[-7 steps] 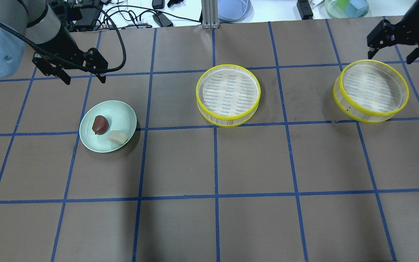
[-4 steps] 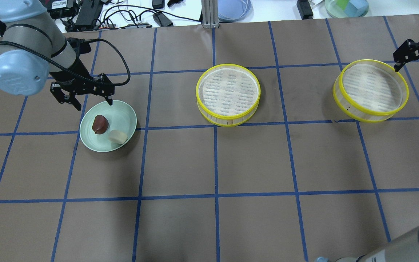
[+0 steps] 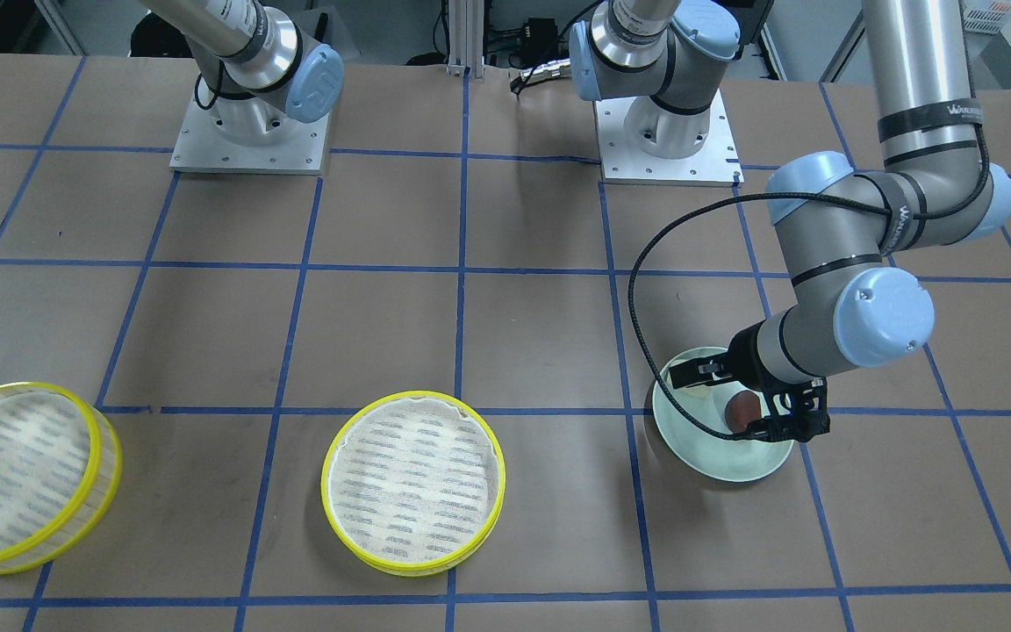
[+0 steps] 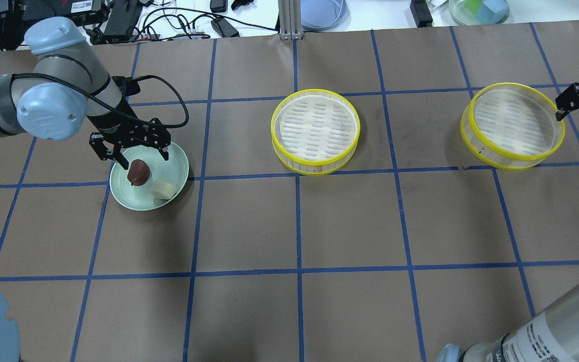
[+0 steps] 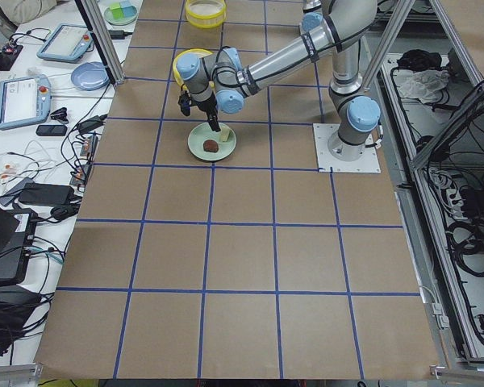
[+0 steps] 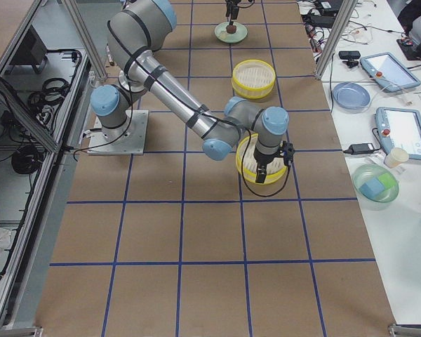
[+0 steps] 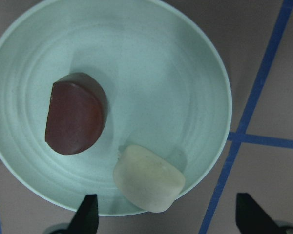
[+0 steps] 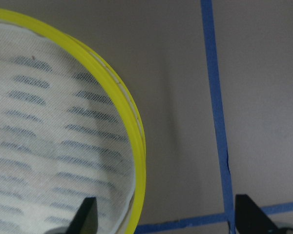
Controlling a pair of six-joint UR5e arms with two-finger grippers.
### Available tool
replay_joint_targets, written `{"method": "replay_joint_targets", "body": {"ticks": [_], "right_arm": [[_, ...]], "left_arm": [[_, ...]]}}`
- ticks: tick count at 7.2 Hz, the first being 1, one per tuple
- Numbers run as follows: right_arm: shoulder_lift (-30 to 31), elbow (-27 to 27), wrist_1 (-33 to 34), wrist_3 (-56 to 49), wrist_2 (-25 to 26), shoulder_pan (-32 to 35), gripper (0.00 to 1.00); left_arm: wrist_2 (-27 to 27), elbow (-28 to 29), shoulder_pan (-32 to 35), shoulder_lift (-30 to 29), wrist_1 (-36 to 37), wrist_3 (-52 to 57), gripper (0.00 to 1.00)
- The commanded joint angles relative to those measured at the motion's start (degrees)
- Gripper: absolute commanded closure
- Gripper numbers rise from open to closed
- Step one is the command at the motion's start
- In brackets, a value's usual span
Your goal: Stack buns with steamer
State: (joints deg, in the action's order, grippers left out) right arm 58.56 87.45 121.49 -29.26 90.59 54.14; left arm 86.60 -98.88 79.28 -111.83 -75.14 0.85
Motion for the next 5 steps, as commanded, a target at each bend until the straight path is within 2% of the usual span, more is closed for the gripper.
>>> {"method": "replay_joint_targets", "body": {"ticks": [1,2,3,4,5], "right_arm": [[-2.4,0.09,3.76,-3.87,-2.68,-0.35,0.02],[-2.48,0.7,3.41,-4.4,-3.3,-0.35,0.19],[-2.4,0.97,0.53,-5.19,-4.62,-0.35,0.34],[-1.96,0.97,-0.54,-5.98,-4.72,-0.35,0.44],[-2.04,1.06,-0.47,-6.07,-4.63,-0.35,0.54]], "left_arm": [[0.32,-0.43,-0.09,-3.12,0.08,0.29,0.02],[0.41,-0.43,-0.35,-3.48,0.08,0.12,0.18],[1.37,-0.43,-0.35,-4.18,-0.01,0.9,0.67],[1.9,-0.43,-0.35,-4.8,-0.01,1.0,1.0],[1.73,-0.08,-0.35,-4.89,0.08,1.08,1.0]]}}
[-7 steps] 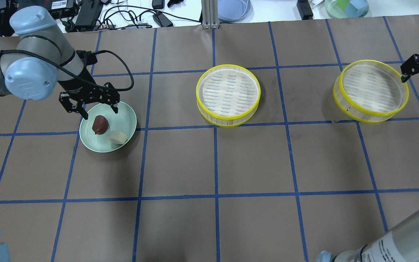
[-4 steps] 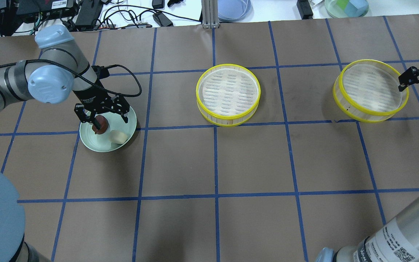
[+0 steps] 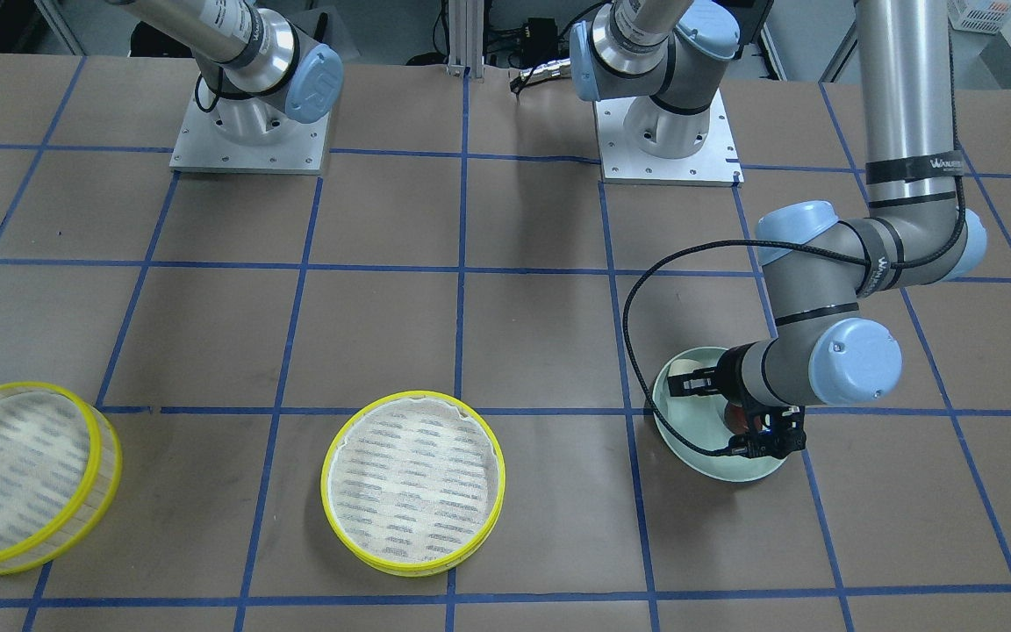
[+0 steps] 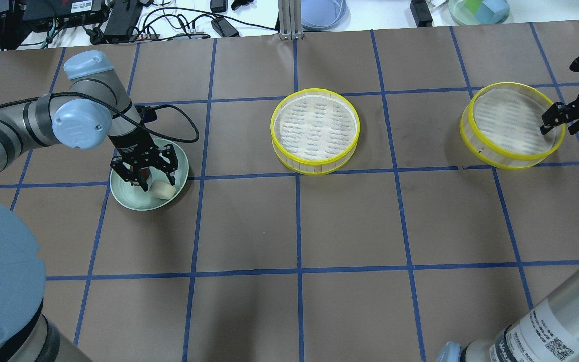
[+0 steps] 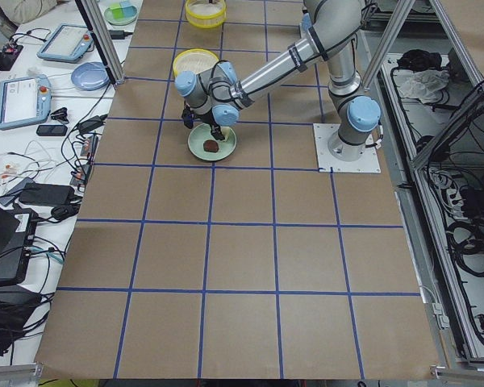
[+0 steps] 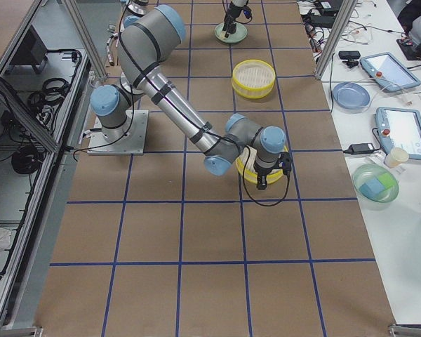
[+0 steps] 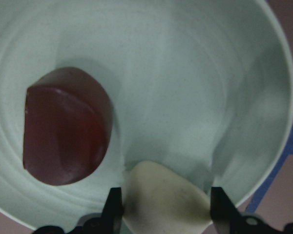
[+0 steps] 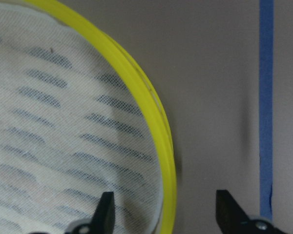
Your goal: Stack buns with steamer
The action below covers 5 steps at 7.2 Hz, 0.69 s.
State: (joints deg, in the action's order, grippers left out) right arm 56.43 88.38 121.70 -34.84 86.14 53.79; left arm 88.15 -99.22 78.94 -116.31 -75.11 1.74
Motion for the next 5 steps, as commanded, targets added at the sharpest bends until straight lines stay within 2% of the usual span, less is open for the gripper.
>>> {"method": "replay_joint_targets", "body": {"ticks": [1,2,3,5], "right_arm": [[0.34,0.13,-0.5,-0.5,-0.19,-0.01,0.63],[0.43,0.13,-0.41,-0.5,0.6,0.17,0.76],[0.35,0.04,-0.41,-0.58,0.43,0.17,0.85],[0.43,0.04,-0.49,-0.93,-0.01,0.17,0.97]], "left_arm": [[-0.08,0.96,-0.02,-0.32,0.14,0.46,1.0],[-0.08,1.66,-0.1,-0.06,1.19,0.63,1.0],[-0.43,3.67,-0.02,1.16,1.81,0.29,1.0],[-0.69,13.12,0.24,2.49,-3.77,0.11,1.0]]}}
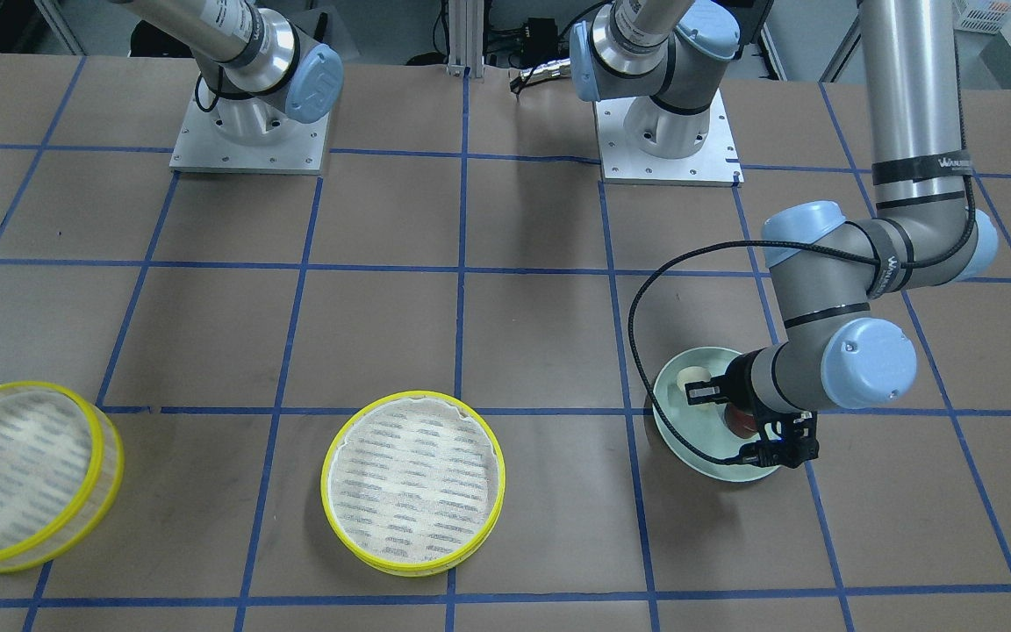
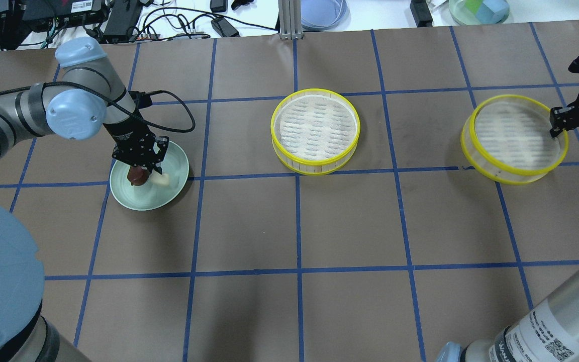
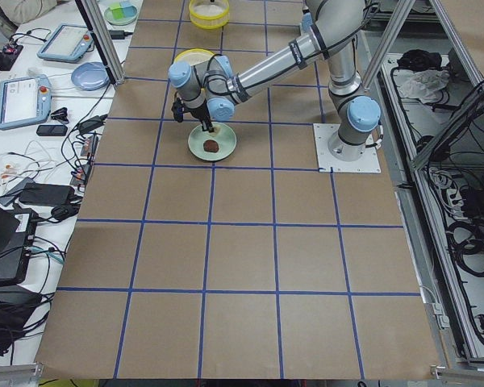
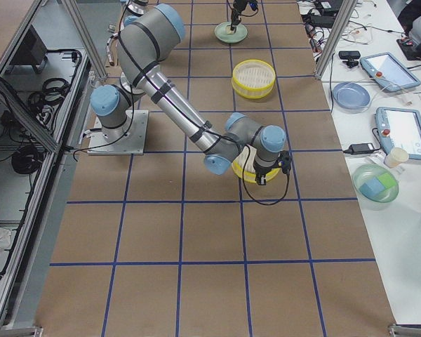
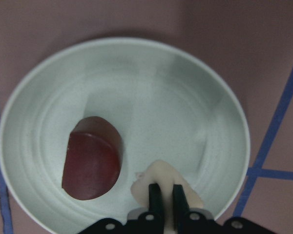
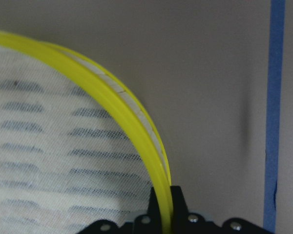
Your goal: Stack buns with steamer
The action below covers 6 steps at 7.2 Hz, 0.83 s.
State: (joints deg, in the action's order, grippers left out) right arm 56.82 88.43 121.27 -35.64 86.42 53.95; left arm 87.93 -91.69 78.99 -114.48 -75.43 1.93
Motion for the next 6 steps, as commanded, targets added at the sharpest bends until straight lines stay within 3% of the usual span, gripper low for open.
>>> {"method": "replay_joint_targets", "body": {"ticks": [1,2,4,6], "right_arm": [[0.39,-0.1,-0.24,-0.04,-0.37,0.19,0.97],[2.23,-0.01,-1.03,0.48,-0.28,0.45,0.97],[6.35,-0.01,-4.35,1.45,-0.02,1.94,0.98],[9.79,-0.01,-5.78,2.15,0.33,3.87,1.0]], "left_arm": [[-0.56,8.86,2.11,1.53,-4.63,0.17,1.0],[-2.74,9.85,5.09,2.15,-3.33,0.18,1.0],[-12.29,9.6,11.07,1.89,5.0,-1.75,1.0],[-16.36,7.5,17.65,-1.08,15.27,-2.9,1.0]]}}
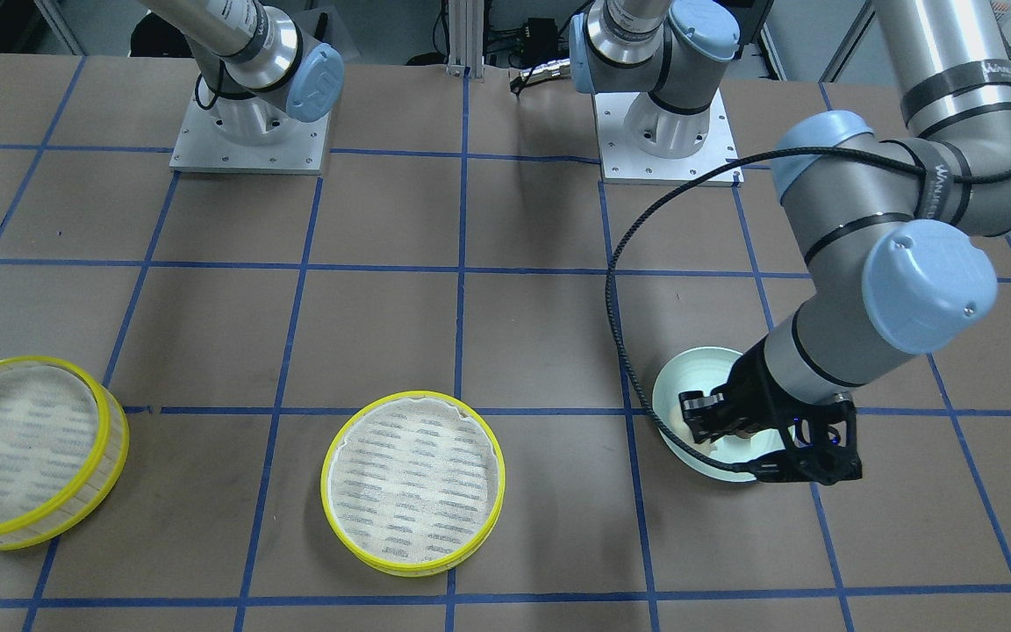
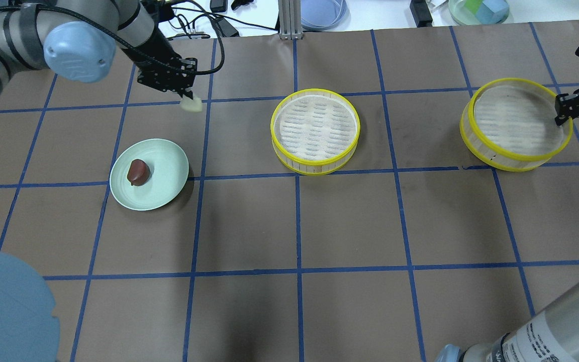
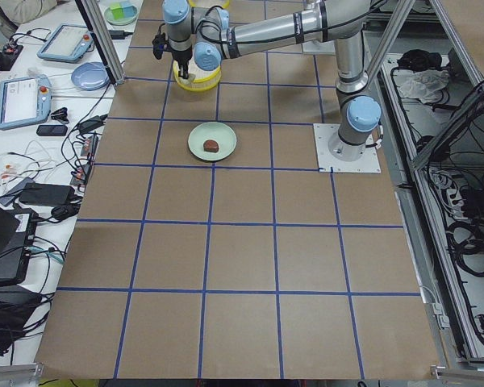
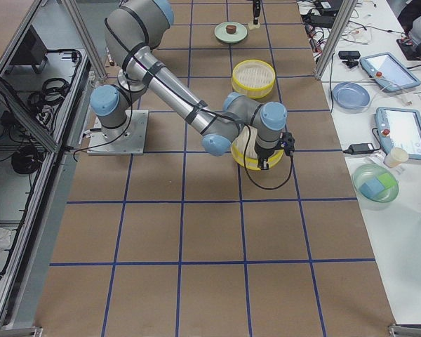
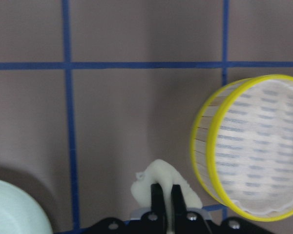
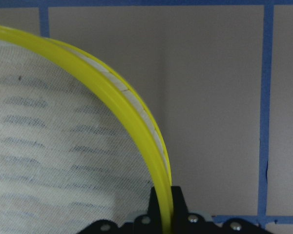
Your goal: Stack buns with steamer
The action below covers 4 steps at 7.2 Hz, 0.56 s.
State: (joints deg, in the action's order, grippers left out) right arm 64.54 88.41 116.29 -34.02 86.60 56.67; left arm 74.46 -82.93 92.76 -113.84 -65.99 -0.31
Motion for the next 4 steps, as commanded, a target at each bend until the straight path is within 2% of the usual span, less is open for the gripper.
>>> {"method": "replay_joint_targets", "body": {"ticks": [1,2,4], "right_arm": [[3.48,0.0,-2.11,2.71,0.15,2.12,1.0],[3.75,0.0,-4.04,6.04,-0.11,3.69,1.0],[6.38,0.0,-3.88,12.53,1.72,9.83,1.0]], "left_arm": [[-3.52,-3.35,6.18,-3.65,12.92,-2.14,1.0],[-3.44,-5.55,7.34,-5.76,17.6,-2.85,1.0],[-3.27,-6.1,8.22,-7.97,18.78,-3.47,1.0]]}}
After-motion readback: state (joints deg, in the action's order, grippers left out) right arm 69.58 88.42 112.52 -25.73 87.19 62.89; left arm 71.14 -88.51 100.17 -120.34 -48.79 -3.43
